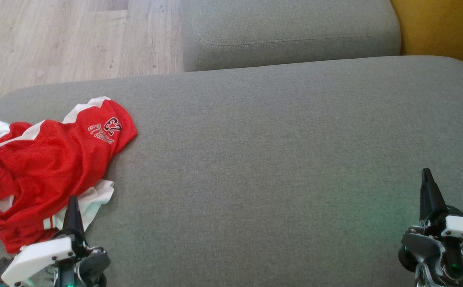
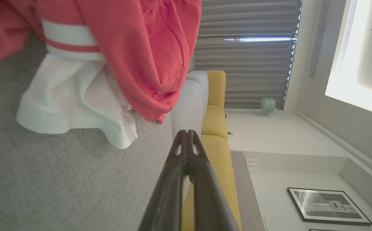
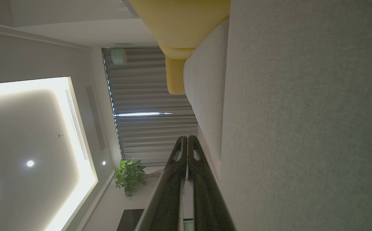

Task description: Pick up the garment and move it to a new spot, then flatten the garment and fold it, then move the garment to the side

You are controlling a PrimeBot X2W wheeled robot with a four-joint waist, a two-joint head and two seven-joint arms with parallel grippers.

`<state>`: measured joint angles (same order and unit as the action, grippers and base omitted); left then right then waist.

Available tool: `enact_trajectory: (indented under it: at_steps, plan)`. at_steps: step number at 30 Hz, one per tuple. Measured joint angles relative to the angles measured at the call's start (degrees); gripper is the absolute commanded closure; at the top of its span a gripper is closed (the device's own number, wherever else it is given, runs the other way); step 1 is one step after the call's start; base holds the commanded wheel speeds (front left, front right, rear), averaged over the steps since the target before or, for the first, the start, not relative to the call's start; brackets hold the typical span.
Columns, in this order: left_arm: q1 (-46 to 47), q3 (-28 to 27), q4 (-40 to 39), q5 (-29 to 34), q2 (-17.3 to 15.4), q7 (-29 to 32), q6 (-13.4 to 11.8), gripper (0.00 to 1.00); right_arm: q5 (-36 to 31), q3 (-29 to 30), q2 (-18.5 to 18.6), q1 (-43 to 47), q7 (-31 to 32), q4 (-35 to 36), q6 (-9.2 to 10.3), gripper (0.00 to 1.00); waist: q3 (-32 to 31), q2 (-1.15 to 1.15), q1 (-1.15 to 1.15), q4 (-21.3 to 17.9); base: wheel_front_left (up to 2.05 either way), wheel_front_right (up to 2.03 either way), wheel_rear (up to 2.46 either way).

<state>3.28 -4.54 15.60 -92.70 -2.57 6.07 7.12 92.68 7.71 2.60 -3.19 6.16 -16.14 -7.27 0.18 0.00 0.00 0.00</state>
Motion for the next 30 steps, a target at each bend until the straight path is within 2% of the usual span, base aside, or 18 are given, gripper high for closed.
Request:
enact_trajectory:
  at_steps: [3, 4, 9, 18, 24, 30]
  plan:
    - [-0.01, 0.0, 0.03, 0.0, 0.0, 0.0, -0.01, 1.0, 0.0, 0.0, 0.0, 0.0, -0.01, -0.03, 0.0, 1.0, 0.0, 0.0, 0.0, 0.0, 0.0, 0.0, 0.0]
    - [-0.16, 0.09, 0.67, 0.0, 0.01, -0.03, -0.08, 0.0, 0.01, -0.05, -0.02, 0.19, -0.01, -0.65, 0.0, 0.0, 0.0, 0.0, 0.0, 0.0, 0.0, 0.0, 0.0]
    - [-3.47, 0.56, 4.88, 0.0, 0.4, -0.1, -0.09, 0.0, 0.01, -0.25, -0.4, 3.62, -0.09, -4.94, 0.03, 0.0, -0.01, 0.0, 0.0, 0.0, 0.0, 0.0, 0.0]
    - [-4.26, 1.12, 4.47, 2.46, 0.51, -1.34, -0.09, 0.0, -2.21, -1.74, -0.41, 3.93, -1.26, -4.88, 0.08, 0.0, -0.3, 0.0, 0.01, 0.01, 0.0, 0.0, 0.0]
    - [-4.27, 1.23, 2.91, 7.88, 0.51, -2.49, -0.15, 0.0, -7.27, -2.08, -0.41, 3.93, -2.48, -4.69, 0.08, 0.0, -0.52, 0.0, 0.01, 0.03, 0.0, 0.0, 0.0]
    - [-4.29, 1.98, 1.43, 13.4, 0.51, -3.63, -1.65, 0.0, -13.28, -2.77, -0.4, 3.94, -3.52, -3.44, 0.08, 0.0, -0.68, 0.0, 0.01, 0.05, 0.0, 0.0, 0.0]
